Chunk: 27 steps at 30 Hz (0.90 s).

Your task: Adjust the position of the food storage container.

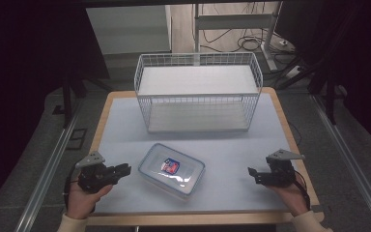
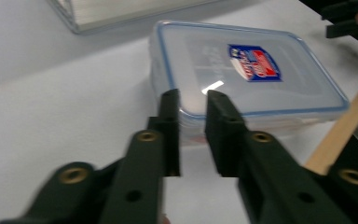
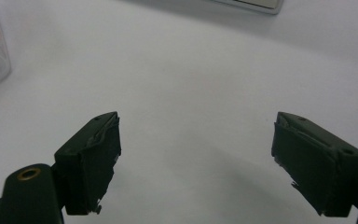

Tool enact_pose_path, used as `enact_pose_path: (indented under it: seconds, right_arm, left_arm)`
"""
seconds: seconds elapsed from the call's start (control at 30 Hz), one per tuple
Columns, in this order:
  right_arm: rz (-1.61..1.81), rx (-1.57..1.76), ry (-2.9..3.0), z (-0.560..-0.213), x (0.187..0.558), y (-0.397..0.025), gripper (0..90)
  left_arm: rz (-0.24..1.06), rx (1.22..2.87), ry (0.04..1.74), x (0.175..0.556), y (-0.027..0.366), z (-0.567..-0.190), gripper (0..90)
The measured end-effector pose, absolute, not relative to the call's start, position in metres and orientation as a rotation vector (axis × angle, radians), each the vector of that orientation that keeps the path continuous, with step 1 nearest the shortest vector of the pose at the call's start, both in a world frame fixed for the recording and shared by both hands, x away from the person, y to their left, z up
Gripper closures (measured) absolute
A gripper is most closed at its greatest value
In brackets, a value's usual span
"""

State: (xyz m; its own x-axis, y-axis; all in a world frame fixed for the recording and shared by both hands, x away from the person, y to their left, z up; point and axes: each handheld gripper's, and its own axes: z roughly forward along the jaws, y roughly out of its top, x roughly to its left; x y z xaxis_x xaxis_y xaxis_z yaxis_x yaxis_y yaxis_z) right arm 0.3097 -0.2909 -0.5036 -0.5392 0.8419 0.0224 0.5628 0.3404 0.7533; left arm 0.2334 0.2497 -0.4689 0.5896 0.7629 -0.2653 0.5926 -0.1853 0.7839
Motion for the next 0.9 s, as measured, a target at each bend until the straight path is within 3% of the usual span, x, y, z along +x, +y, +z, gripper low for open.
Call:
enact_pose_path:
  seconds: [0.13, 0.9]
  right_arm:
    - [1.031, 1.238, 2.24, -0.504, 0.31, -0.291, 15.8]
    - [1.008, 1.247, 2.255, -0.507, 0.311, -0.29, 15.9]
  left_arm:
    - [0.194, 1.911, 1.062, 0.228, 0.242, -0.469, 89.6]
    - [0.043, 2.119, 0.85, 0.21, 0.182, -0.494, 90.0]
